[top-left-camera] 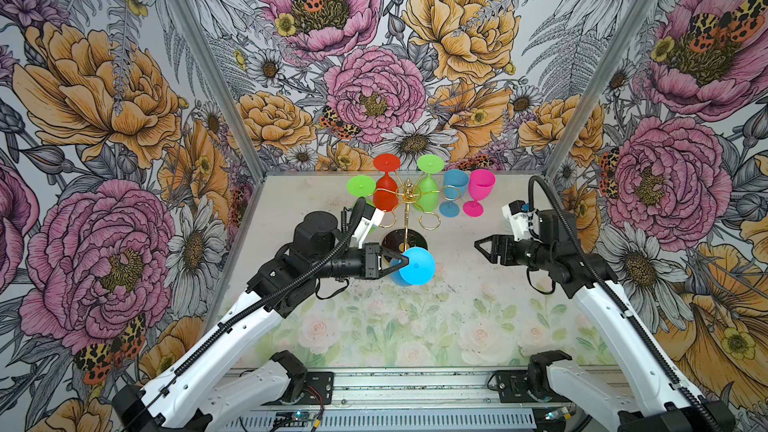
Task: Take the wine glass off the wine glass rack
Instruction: 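Draw the blue glass away from the rack toward the robot with the left gripper, then swing the blue glass upright near the robot while the right gripper reaches toward it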
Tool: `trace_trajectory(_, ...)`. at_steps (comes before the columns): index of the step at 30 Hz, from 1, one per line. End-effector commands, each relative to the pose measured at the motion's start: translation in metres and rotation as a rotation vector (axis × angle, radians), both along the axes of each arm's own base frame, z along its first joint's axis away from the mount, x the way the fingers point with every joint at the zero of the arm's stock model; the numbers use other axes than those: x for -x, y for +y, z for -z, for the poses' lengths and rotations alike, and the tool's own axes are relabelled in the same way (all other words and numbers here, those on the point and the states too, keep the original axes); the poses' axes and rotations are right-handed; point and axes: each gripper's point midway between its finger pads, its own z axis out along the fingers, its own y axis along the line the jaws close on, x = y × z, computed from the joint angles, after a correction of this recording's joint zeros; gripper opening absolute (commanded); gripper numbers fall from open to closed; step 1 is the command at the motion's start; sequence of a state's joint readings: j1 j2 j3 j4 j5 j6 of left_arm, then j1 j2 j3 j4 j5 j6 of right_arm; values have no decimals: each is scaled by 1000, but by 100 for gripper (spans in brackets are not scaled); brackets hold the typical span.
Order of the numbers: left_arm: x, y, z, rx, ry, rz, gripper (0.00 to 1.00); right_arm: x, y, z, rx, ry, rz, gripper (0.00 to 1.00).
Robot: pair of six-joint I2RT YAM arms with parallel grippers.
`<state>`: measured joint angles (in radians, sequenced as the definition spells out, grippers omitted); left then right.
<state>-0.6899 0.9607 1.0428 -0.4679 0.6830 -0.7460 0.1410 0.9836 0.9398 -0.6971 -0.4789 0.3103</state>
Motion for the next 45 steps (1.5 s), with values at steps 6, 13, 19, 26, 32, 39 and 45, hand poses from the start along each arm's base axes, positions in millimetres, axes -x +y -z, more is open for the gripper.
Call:
trace_trajectory(6,4,-25,-8,-68,-251,26,0,-9,-16,-5,45,19,124,74)
trace_trajectory(13,15,-47,9,-171,-452,75,0,-6,-30,6,126,119,180,74)
trace_trajectory(19,25,-61,29,-260,-611,145,0,-4,-30,6,125,165,182,74)
trace_trajectory(26,39,-75,56,-371,-859,234,0,-2,-22,1,115,185,137,73)
trace_trajectory(32,49,-74,80,-456,-1084,318,0,3,-9,-9,136,204,66,73)
trace_trajectory(39,41,-65,102,-620,-1285,340,0,6,2,-16,170,228,10,73)
trace_trajectory(45,41,-57,127,-809,-1496,411,0,6,18,-28,122,224,-45,72)
